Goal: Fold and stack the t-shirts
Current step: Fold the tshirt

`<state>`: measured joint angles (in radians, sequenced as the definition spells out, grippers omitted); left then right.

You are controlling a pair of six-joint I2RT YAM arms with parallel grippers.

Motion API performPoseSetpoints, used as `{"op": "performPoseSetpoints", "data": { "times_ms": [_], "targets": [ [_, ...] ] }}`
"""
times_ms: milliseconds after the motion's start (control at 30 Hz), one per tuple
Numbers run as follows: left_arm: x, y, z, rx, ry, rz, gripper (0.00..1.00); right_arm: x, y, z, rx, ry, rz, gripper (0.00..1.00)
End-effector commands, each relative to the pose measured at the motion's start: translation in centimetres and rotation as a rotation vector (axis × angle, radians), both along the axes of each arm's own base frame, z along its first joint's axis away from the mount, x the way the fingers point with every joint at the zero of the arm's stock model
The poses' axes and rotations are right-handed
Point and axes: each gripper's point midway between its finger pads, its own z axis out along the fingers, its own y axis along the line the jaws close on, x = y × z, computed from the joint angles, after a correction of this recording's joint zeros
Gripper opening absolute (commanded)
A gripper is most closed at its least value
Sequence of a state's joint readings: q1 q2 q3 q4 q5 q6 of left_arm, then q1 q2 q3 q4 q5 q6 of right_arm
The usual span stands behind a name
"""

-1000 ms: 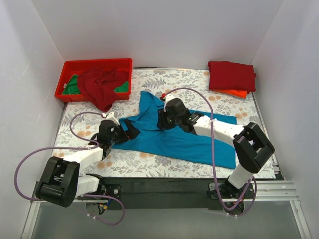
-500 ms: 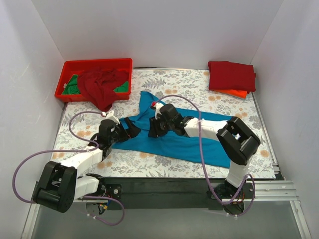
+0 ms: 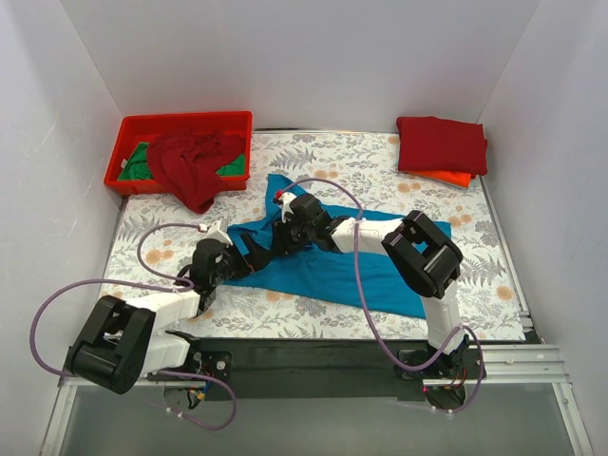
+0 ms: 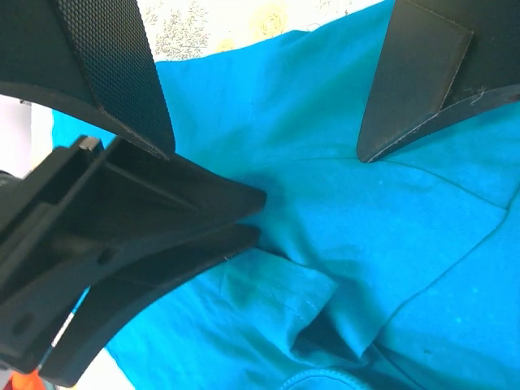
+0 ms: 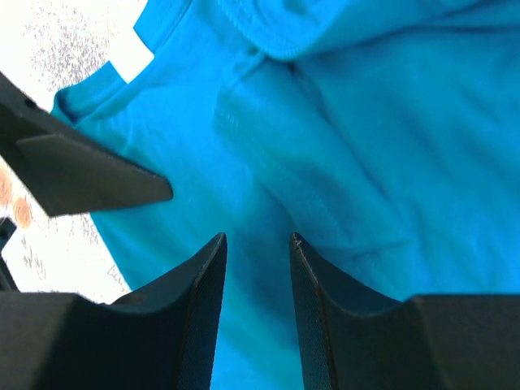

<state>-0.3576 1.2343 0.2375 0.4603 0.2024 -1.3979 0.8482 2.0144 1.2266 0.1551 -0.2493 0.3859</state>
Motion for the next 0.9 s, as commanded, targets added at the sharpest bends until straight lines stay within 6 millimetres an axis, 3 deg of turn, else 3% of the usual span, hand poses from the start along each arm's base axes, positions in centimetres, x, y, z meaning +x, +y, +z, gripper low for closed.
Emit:
{"op": "performPoseSetpoints", "data": {
  "times_ms": [0, 500, 700, 867],
  "targets": [
    [-0.9, 0.5, -0.9, 0.001, 0.033, 0.026, 0.95, 1.7, 1.9, 1.6, 0.056, -0.061, -0.001, 0.44],
    [-3.0, 1.7, -1.0, 0.001, 0.048, 0.063, 0.95, 6.8, 0.8, 0.6, 0.020, -0.108, -0.126, 0.43],
    [-3.3, 1.8, -1.1, -0.003, 0.053, 0.072, 0.95, 8.6, -1.3, 1.5, 0.006, -0.144, -0.195, 0.43],
    [-3.5, 2.0, -1.3, 0.000, 0.060, 0.081, 0.95, 9.9, -1.6, 3.7, 0.033, -0.186, -0.199, 0.44]
  ]
}}
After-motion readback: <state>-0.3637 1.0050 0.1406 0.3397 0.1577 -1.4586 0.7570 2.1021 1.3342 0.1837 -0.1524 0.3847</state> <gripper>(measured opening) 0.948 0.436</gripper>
